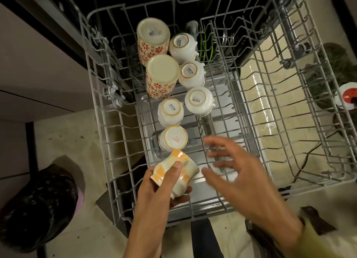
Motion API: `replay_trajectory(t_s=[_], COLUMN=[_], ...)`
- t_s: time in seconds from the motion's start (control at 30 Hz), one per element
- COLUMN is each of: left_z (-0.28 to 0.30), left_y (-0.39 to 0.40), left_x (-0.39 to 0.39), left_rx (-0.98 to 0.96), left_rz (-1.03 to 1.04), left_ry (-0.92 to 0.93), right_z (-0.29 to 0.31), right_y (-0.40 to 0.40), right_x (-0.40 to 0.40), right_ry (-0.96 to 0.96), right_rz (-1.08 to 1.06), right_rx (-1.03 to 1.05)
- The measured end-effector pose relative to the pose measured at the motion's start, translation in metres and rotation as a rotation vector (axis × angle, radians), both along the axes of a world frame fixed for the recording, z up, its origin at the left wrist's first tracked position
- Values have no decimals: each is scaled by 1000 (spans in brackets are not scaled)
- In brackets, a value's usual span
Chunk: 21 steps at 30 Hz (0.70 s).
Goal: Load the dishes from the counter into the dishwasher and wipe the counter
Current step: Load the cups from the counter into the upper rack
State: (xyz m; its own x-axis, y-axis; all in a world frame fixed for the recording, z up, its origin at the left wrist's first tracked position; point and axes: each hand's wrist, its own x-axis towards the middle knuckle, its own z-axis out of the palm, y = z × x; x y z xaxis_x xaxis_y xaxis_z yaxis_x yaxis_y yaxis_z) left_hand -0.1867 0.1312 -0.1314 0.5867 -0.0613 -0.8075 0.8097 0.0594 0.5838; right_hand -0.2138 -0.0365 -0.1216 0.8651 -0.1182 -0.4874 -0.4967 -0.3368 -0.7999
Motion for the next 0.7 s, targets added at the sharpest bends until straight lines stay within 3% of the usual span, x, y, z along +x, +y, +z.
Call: replay_trajectory(t_s=[0.1,0.23,0.4,0.57,0.7], left_z=[2,4,1,-5,-12], left_y=[-9,-17,-22,-24,-25], left_x=[-1,-1,-1,6,12], left_rx=[-26,-49,-36,99,269], left_rz=[-50,-140,-221,-253,-413], left_ry=[21,82,69,-110,-229], right_z=[4,-5,-17,-20,-23], right_y=[22,31,26,26,13], right_x=[-30,-38,-31,-29,-17], right_ry=[-38,-165,-165,-142,-255], right_rz=[93,125,99,101,238], right_rx=[51,-87,-154,-190,-329])
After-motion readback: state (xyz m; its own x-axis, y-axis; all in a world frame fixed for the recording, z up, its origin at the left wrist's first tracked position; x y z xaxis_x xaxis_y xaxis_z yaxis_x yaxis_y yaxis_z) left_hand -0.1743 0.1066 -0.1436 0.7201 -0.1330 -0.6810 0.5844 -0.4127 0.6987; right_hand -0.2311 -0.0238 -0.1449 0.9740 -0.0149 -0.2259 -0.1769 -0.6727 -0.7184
